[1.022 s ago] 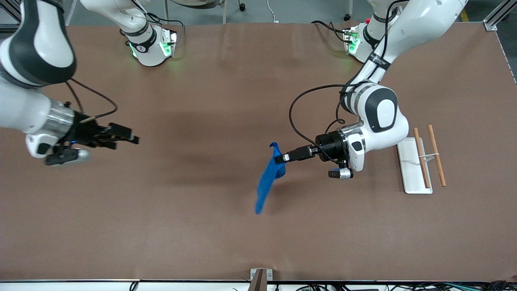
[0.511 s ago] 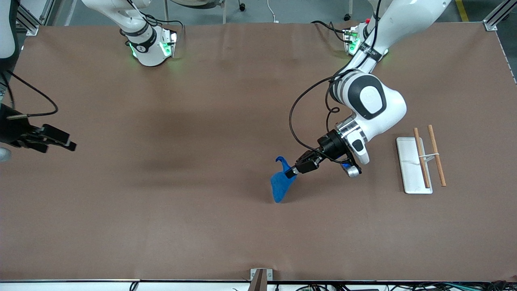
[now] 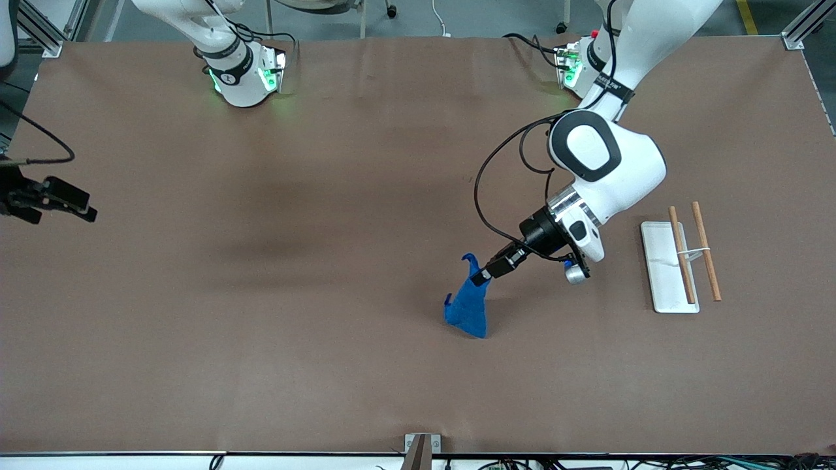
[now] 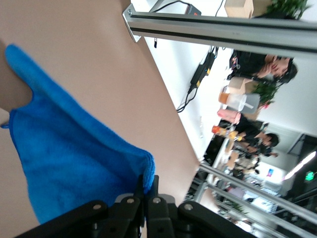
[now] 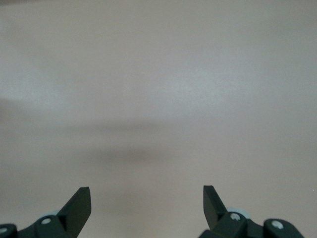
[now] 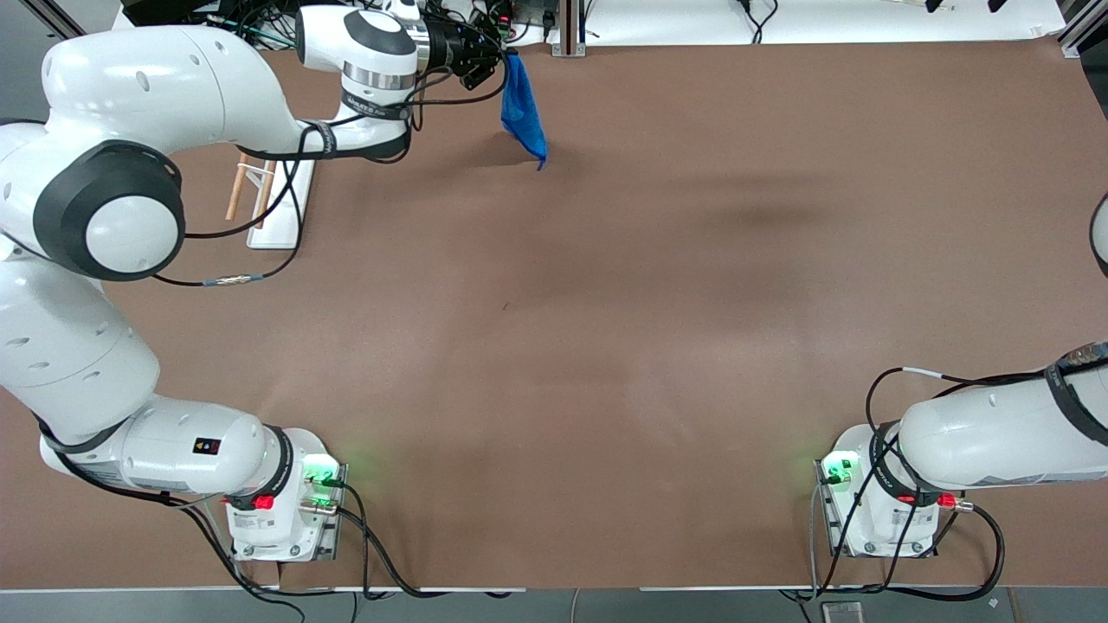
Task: Right arm passes towel to left arm to hang
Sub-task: 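Carry the towel with the left gripper toward the white dowel rack, then drape the towel over the wooden dowels with the left gripper, then release the towel and raise the left gripper away from the rack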
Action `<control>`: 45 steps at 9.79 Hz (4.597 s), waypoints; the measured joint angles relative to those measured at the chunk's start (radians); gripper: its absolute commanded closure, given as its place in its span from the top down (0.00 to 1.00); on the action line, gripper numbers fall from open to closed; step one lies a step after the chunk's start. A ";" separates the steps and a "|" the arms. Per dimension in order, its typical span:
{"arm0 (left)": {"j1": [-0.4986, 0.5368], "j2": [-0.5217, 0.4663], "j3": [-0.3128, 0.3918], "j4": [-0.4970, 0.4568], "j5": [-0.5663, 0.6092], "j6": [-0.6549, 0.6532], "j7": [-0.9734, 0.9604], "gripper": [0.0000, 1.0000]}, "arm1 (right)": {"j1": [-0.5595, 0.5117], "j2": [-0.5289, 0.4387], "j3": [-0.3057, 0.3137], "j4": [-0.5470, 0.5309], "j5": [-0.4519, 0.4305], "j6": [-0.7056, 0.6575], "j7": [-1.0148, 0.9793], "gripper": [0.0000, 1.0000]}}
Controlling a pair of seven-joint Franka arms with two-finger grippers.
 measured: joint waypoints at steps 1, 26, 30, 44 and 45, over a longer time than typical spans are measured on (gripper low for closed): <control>0.003 0.001 0.005 0.009 0.083 -0.030 -0.009 0.00 | 0.000 -0.053 0.000 -0.051 -0.001 -0.006 0.000 1.00; 0.678 0.118 0.044 0.426 1.421 -1.224 0.013 0.00 | -0.027 -0.109 0.023 -0.103 -0.018 -0.069 -0.010 0.99; 0.678 0.111 0.048 0.474 1.436 -1.246 0.027 0.00 | -0.027 -0.109 0.023 -0.103 -0.018 -0.070 -0.009 0.99; 0.758 0.232 0.063 0.473 1.643 -1.037 0.317 1.00 | -0.027 -0.109 0.019 -0.103 -0.018 -0.072 -0.009 0.99; 0.758 0.226 0.061 0.479 1.643 -1.035 0.317 1.00 | -0.027 -0.109 0.018 -0.103 -0.018 -0.073 -0.009 0.99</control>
